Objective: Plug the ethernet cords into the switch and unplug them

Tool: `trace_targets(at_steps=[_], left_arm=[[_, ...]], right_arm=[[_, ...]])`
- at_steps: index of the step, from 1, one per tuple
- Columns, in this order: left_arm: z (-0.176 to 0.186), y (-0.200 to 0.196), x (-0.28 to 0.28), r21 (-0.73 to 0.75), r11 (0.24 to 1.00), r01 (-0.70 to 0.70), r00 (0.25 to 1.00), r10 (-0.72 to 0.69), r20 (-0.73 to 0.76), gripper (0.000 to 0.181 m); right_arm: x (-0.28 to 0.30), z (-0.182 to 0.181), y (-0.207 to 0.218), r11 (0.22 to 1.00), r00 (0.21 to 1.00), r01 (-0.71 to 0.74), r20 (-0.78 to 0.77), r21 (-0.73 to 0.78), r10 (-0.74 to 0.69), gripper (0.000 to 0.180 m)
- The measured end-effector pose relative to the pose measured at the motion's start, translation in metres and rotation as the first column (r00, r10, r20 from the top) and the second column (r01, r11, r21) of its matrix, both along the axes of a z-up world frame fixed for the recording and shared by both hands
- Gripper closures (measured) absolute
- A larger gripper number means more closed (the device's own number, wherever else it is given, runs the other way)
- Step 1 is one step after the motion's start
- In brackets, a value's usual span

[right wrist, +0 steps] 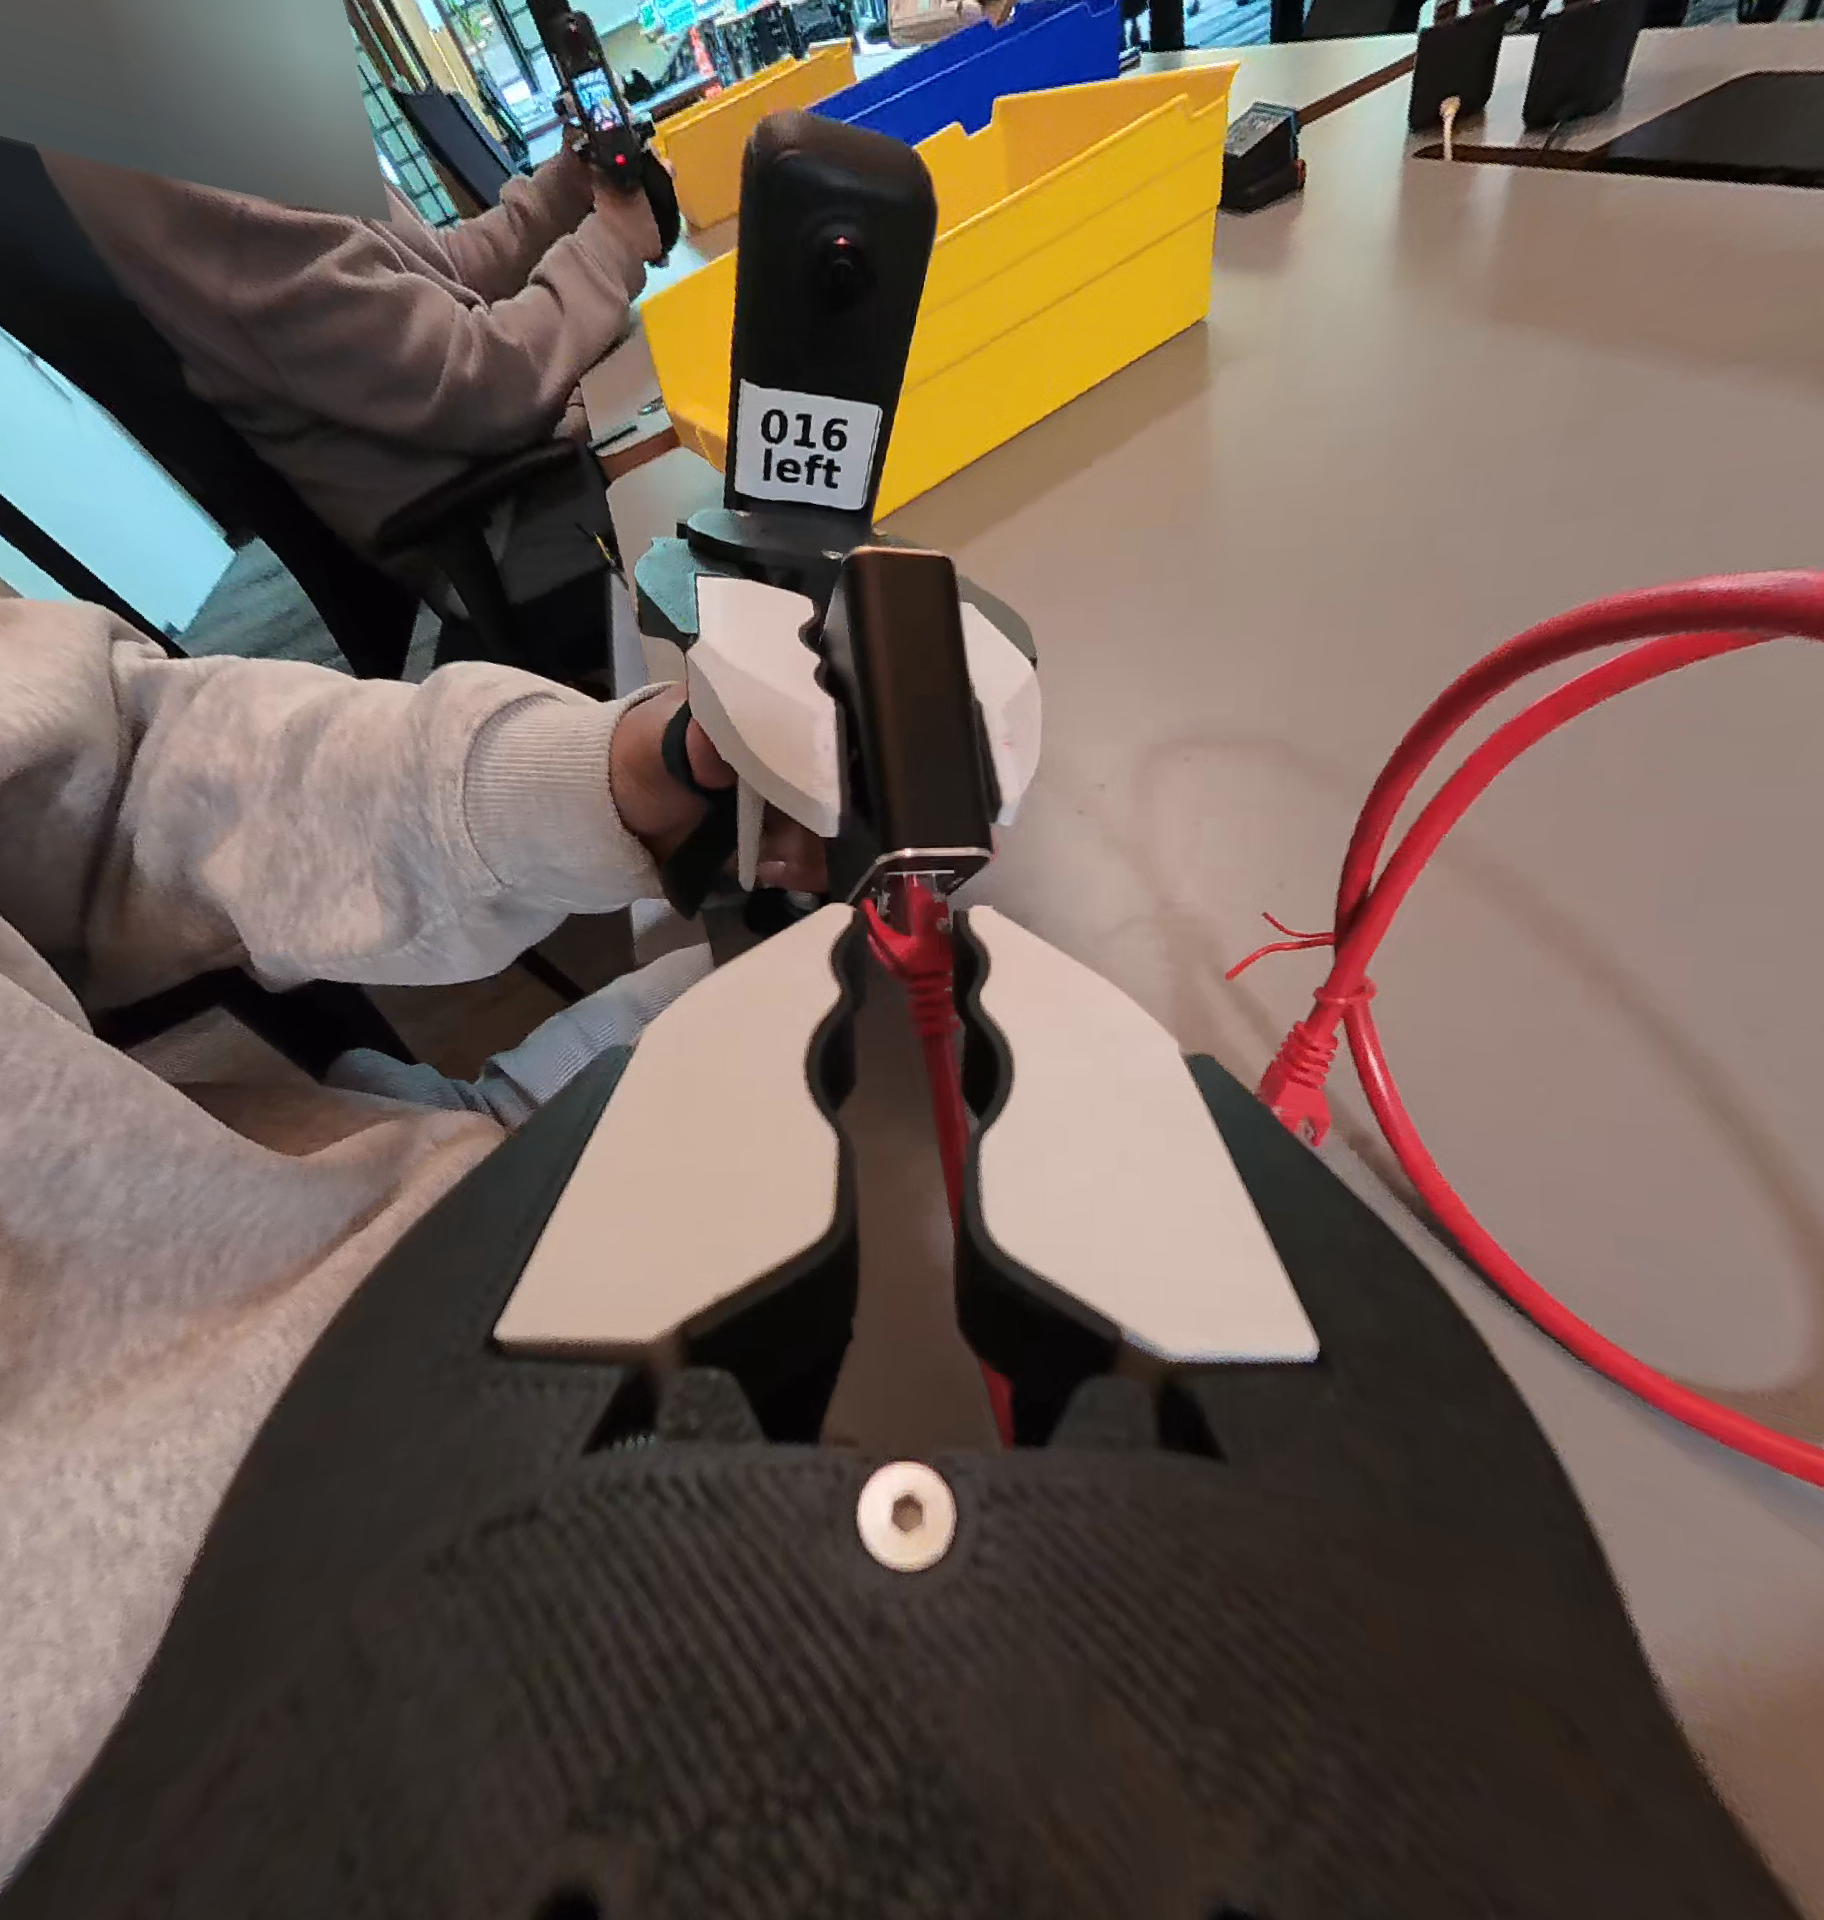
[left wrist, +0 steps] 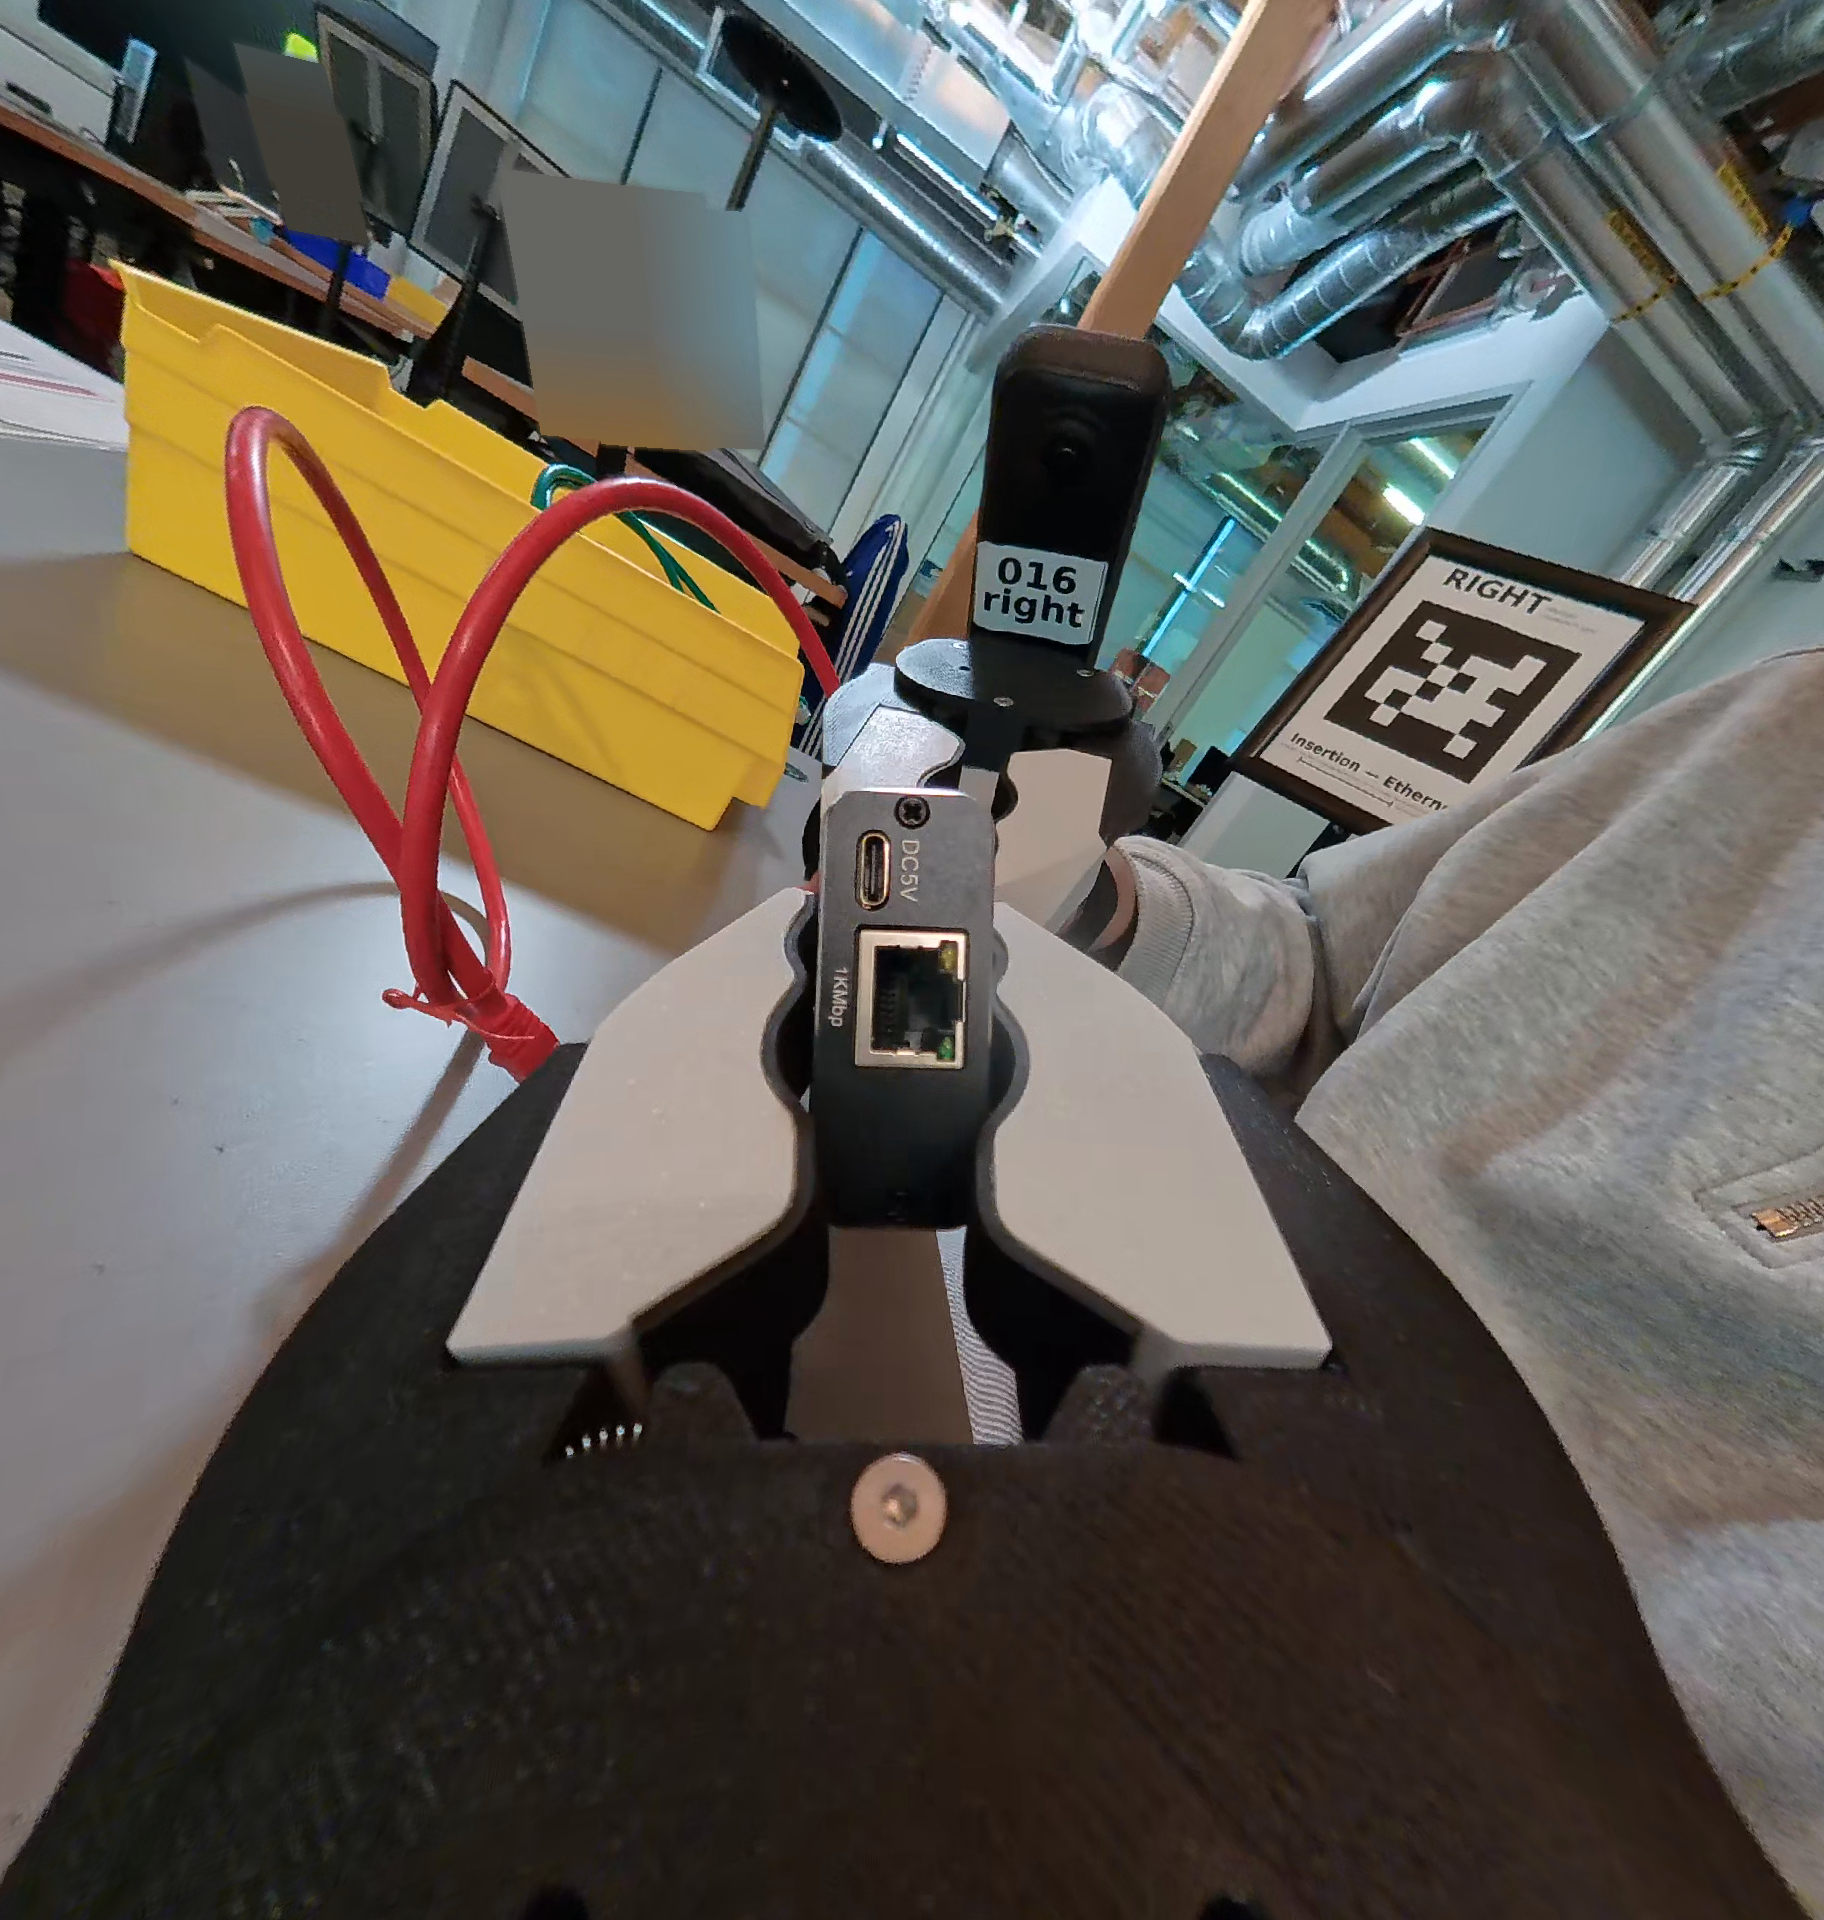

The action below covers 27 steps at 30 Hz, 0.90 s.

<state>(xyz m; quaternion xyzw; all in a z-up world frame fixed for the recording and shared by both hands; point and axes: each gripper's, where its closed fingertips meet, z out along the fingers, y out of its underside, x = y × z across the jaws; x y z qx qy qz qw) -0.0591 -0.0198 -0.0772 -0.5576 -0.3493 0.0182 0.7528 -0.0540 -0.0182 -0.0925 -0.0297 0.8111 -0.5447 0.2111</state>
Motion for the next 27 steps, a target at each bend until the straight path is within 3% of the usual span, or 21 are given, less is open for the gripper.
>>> trace_targets(at_steps=[11, 27], left_arm=[[0.0006, -0.0021, -0.0002, 0.039, 0.999, 0.004, 1.0, -0.004, 0.014, 0.155], [-0.0031, 0.0036, 0.0017, -0.038, 0.999, 0.002, 1.0, -0.002, 0.001, 0.155]], right_arm=[[-0.0003, 0.002, -0.0025, 1.0, 1.0, 0.019, 0.008, -0.025, -0.019, 0.165], [0.0027, -0.0079, 0.001, 1.0, 0.997, 0.017, -0.079, 0.022, -0.015, 0.166]])
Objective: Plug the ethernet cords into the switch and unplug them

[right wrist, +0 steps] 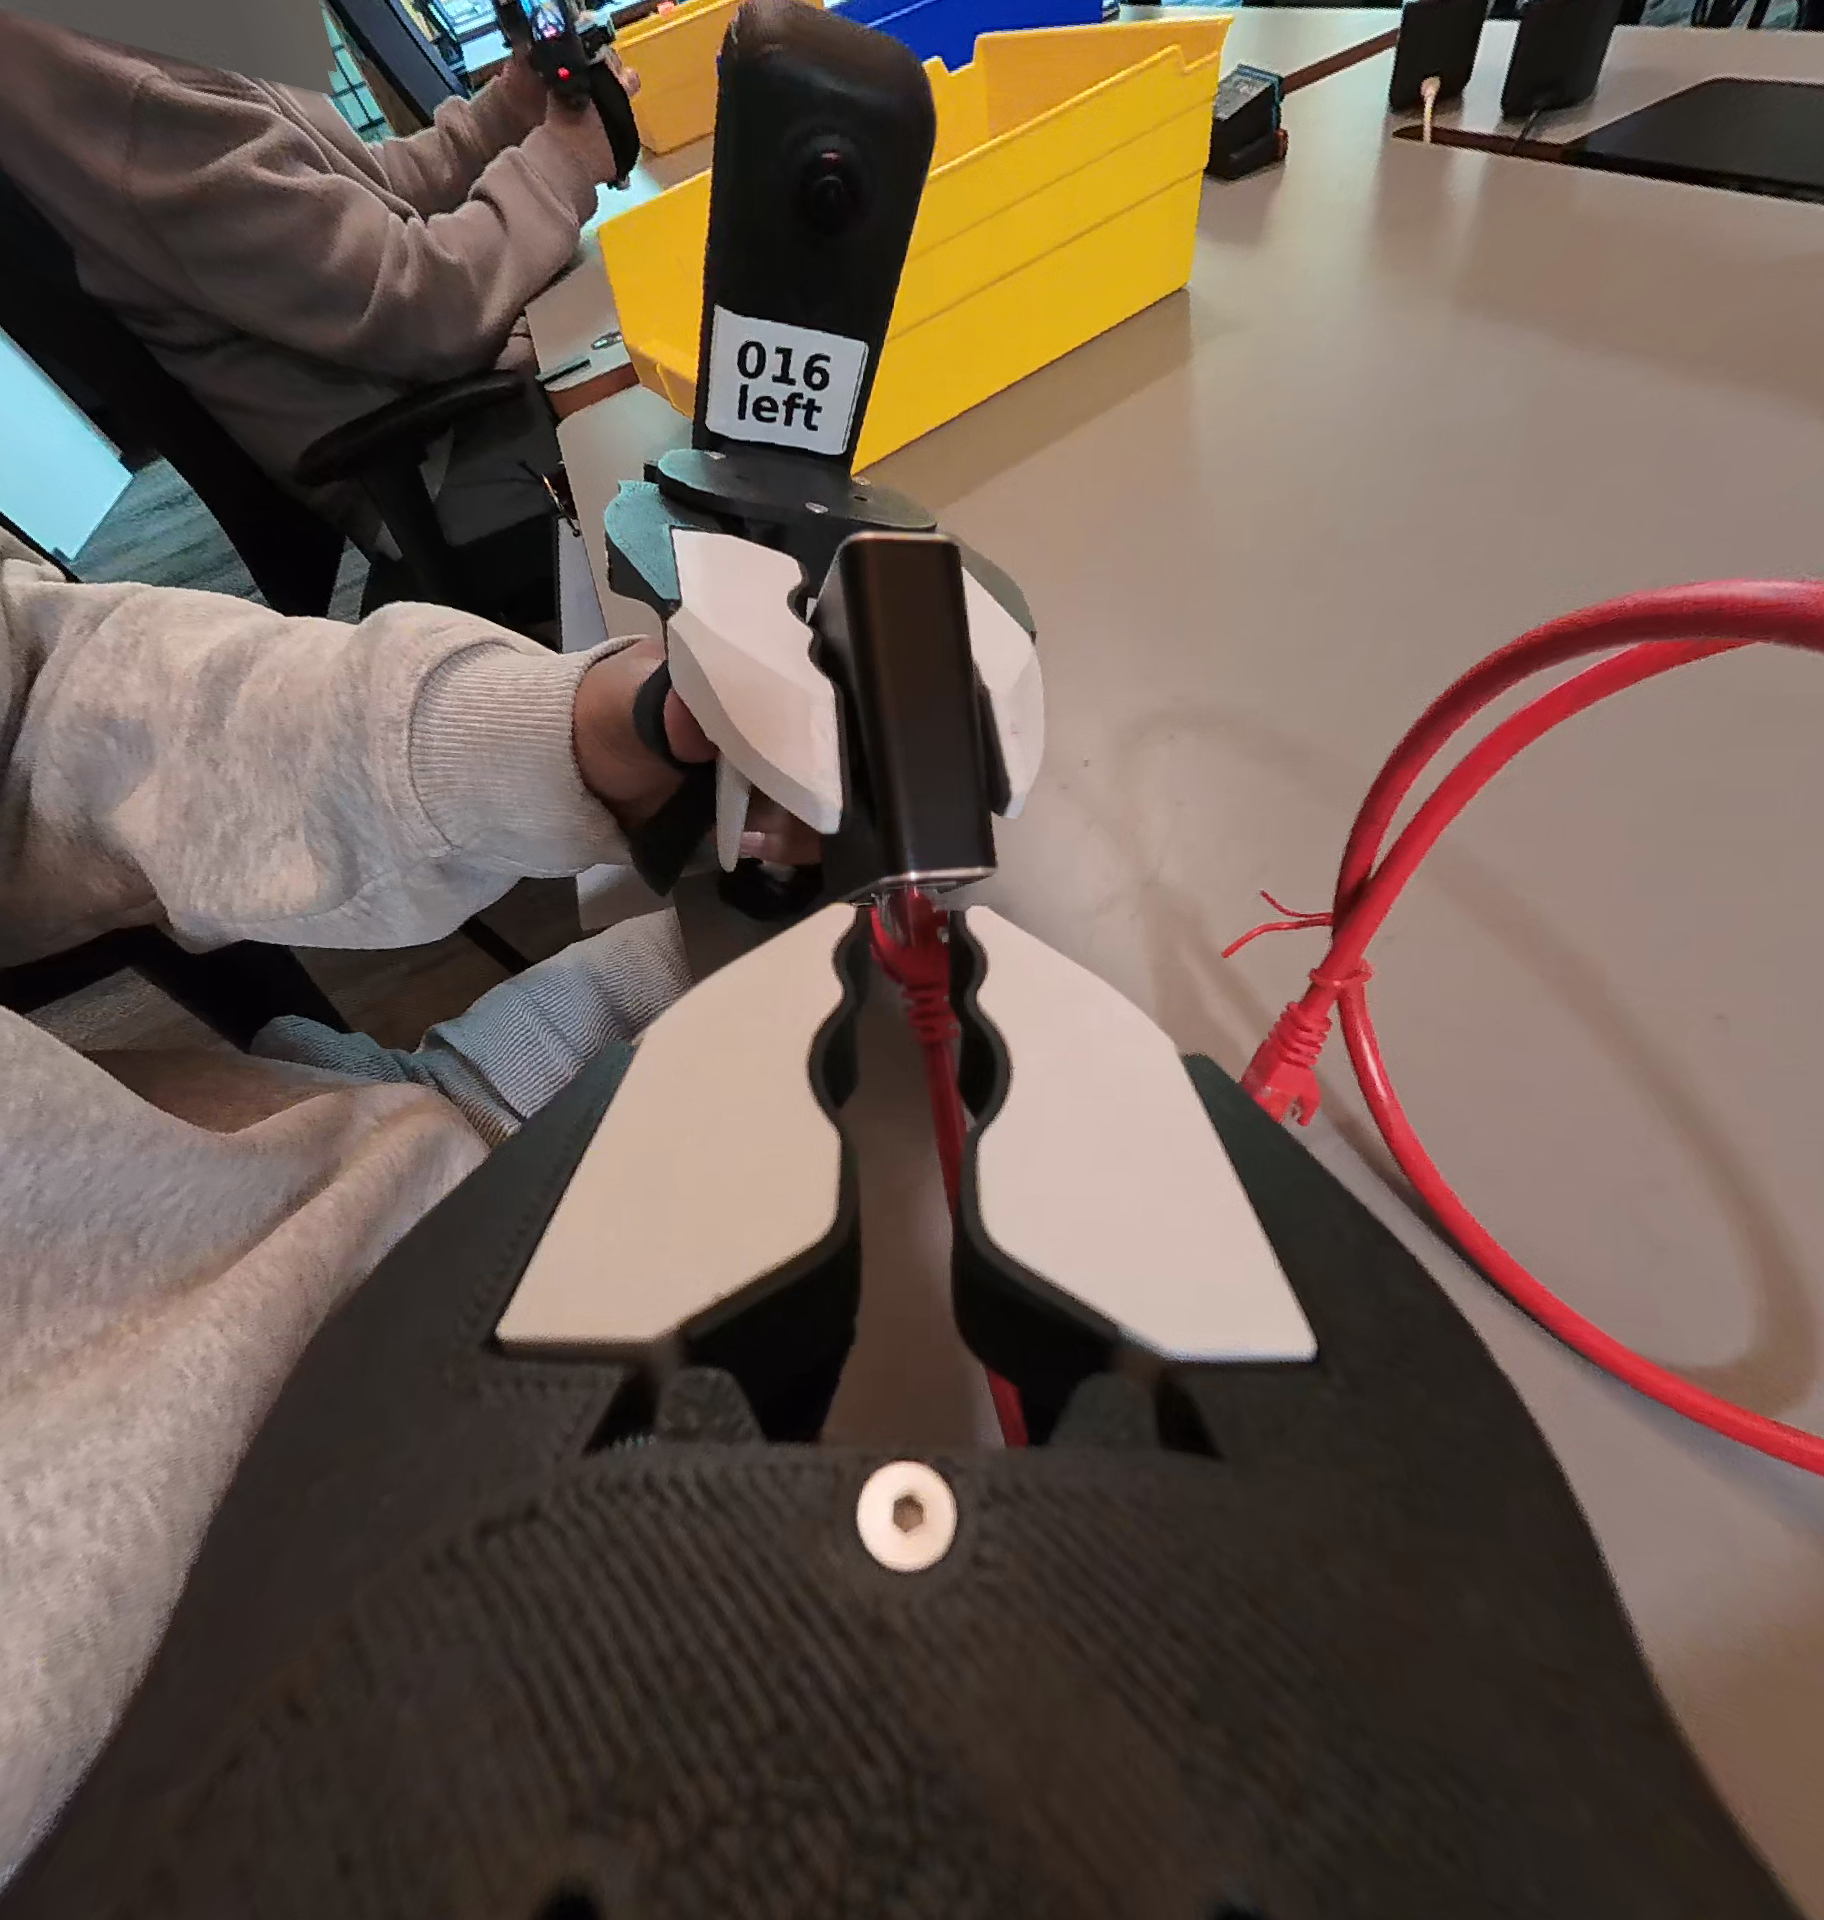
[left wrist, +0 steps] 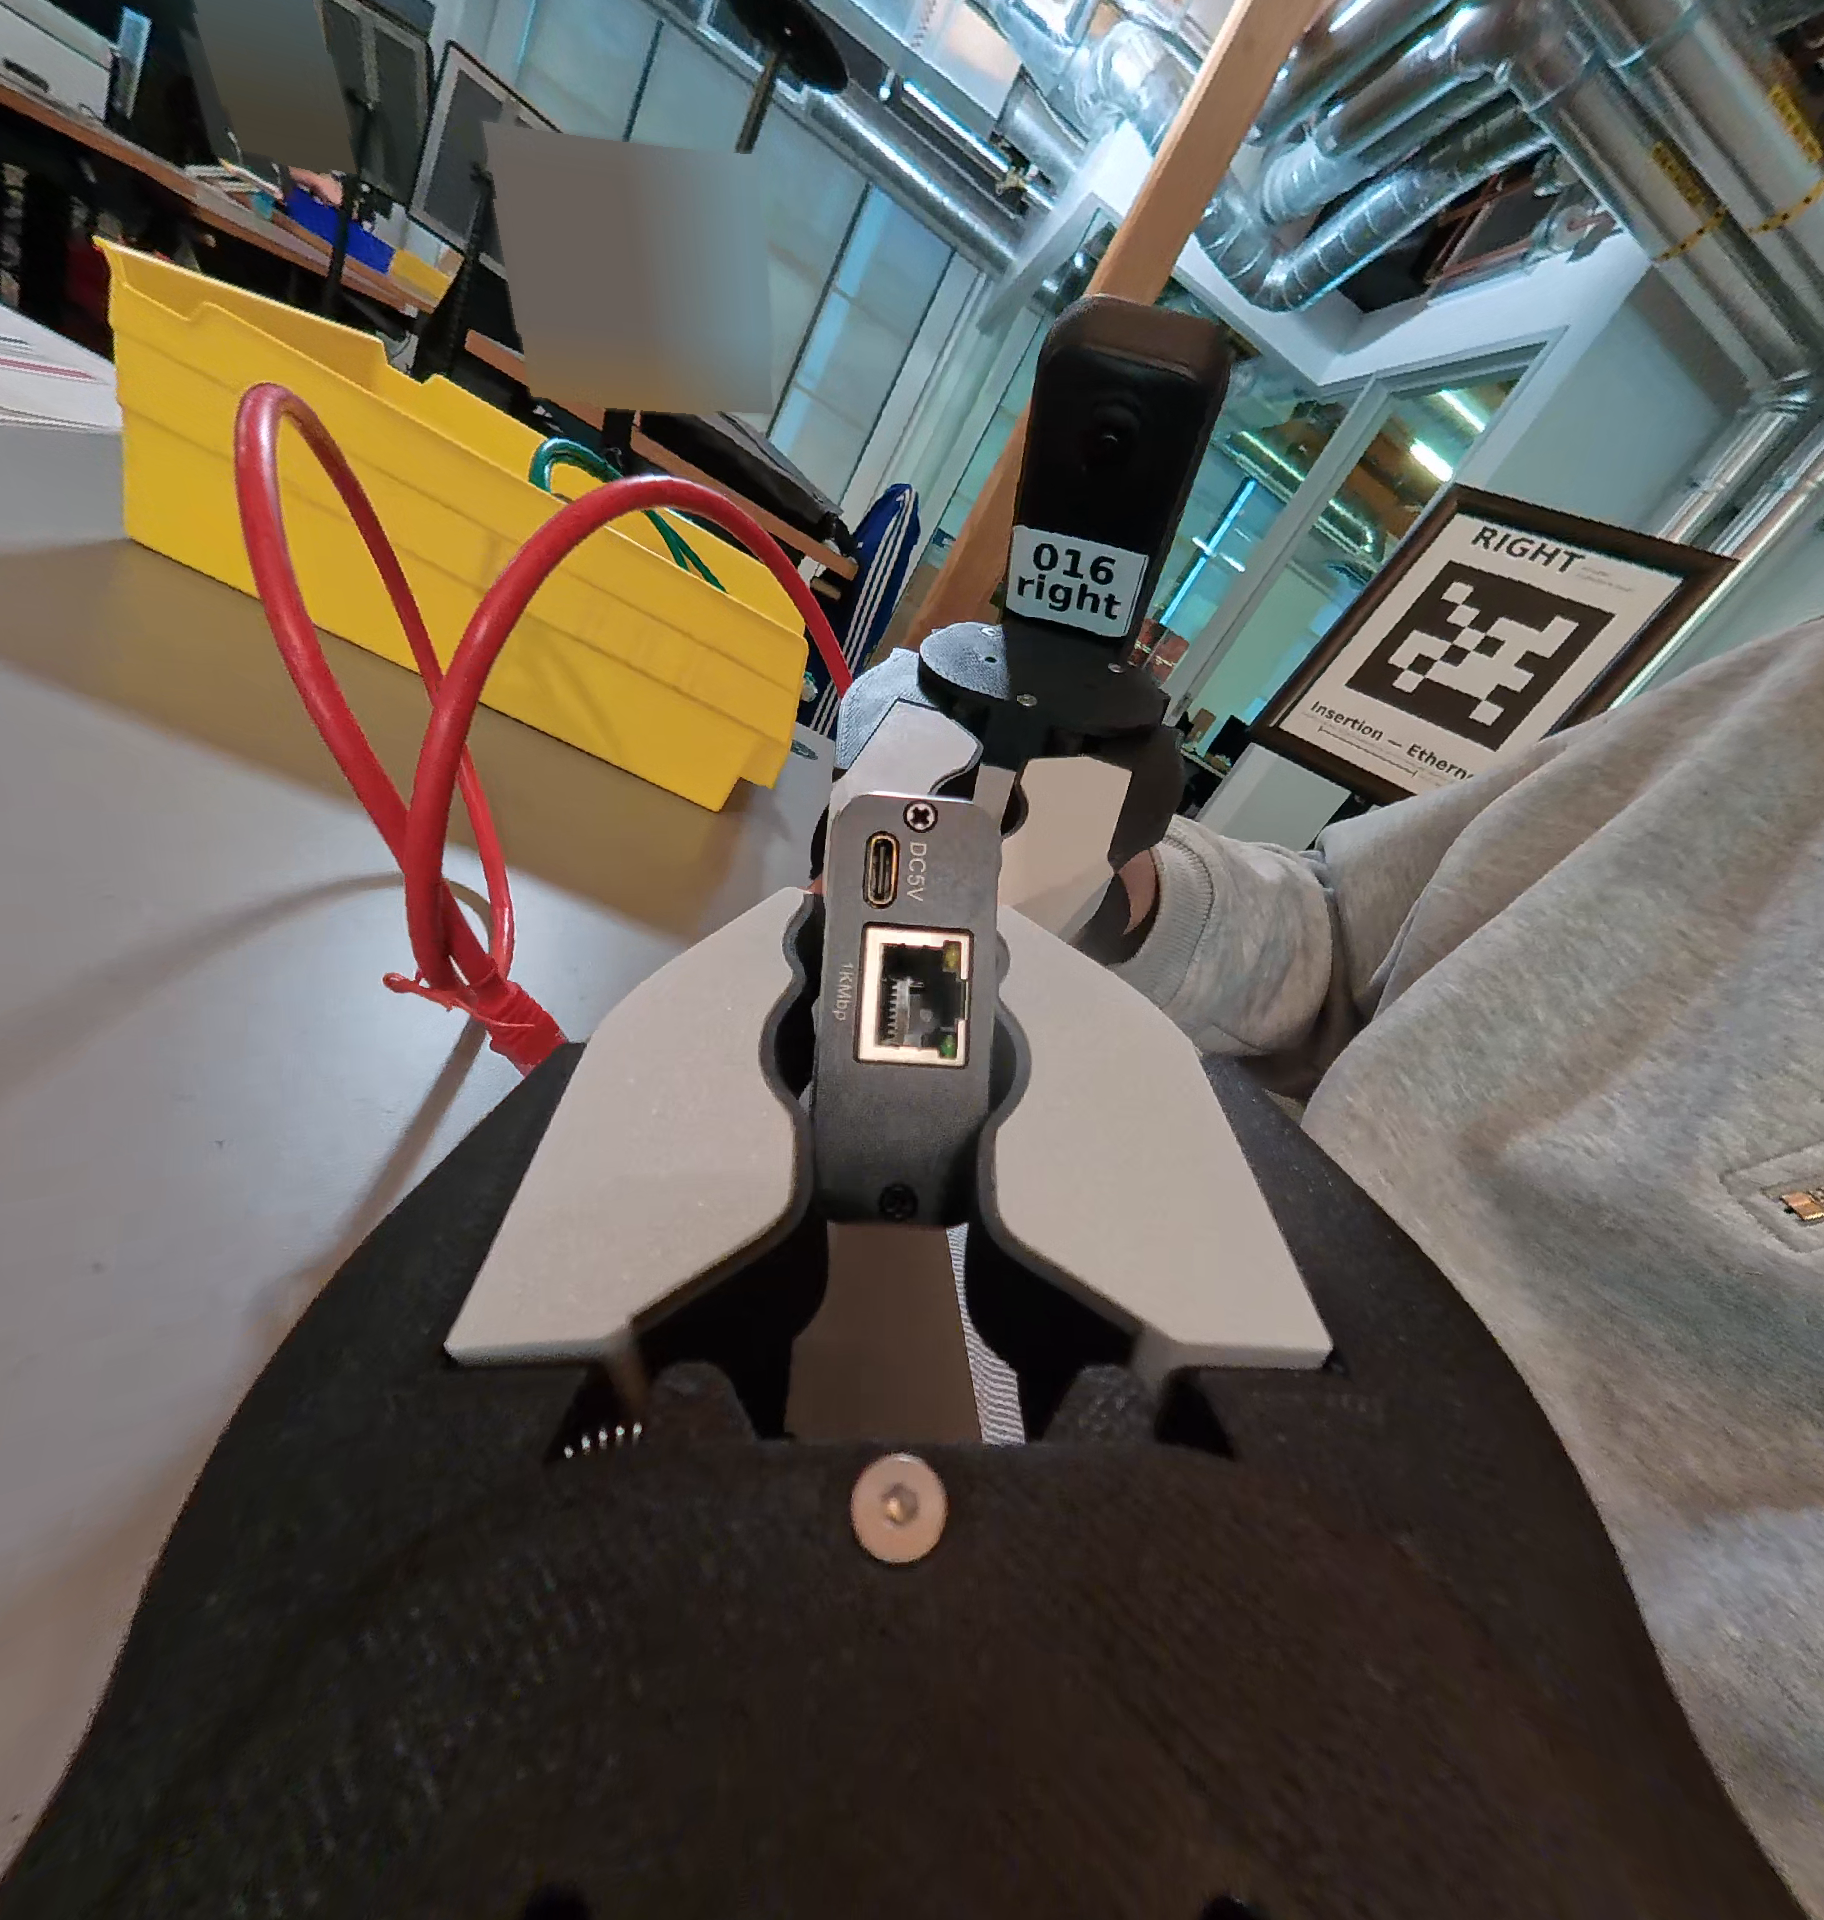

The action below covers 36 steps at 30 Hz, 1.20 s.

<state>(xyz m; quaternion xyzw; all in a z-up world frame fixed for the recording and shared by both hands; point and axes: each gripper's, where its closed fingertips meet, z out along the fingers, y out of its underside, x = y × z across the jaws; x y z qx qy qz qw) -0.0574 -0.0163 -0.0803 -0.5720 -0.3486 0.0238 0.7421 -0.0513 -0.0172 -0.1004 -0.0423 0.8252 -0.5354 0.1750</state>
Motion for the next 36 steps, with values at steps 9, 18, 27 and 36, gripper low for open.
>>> trace_targets(at_steps=[9, 18, 27, 36], left_arm=[[0.0, -0.002, -0.001, 0.013, 1.0, -0.008, 1.0, 0.008, 0.008, 0.154], [0.002, -0.003, -0.003, 0.042, 0.999, -0.016, 1.0, 0.015, 0.01, 0.155], [0.003, -0.004, -0.003, 0.079, 0.997, -0.008, 1.0, 0.006, 0.021, 0.155], [0.001, -0.002, -0.003, 0.06, 0.998, -0.005, 1.0, 0.003, 0.024, 0.155]], right_arm=[[-0.002, -0.001, -0.002, 1.0, 0.999, 0.02, 0.044, 0.006, -0.02, 0.165], [0.0, -0.005, -0.005, 1.0, 0.999, 0.018, 0.049, -0.005, -0.018, 0.162], [-0.002, 0.005, -0.005, 0.998, 0.992, 0.015, 0.125, -0.065, -0.007, 0.163], [-0.003, 0.004, -0.003, 0.998, 0.994, 0.005, 0.113, -0.056, 0.001, 0.166]])
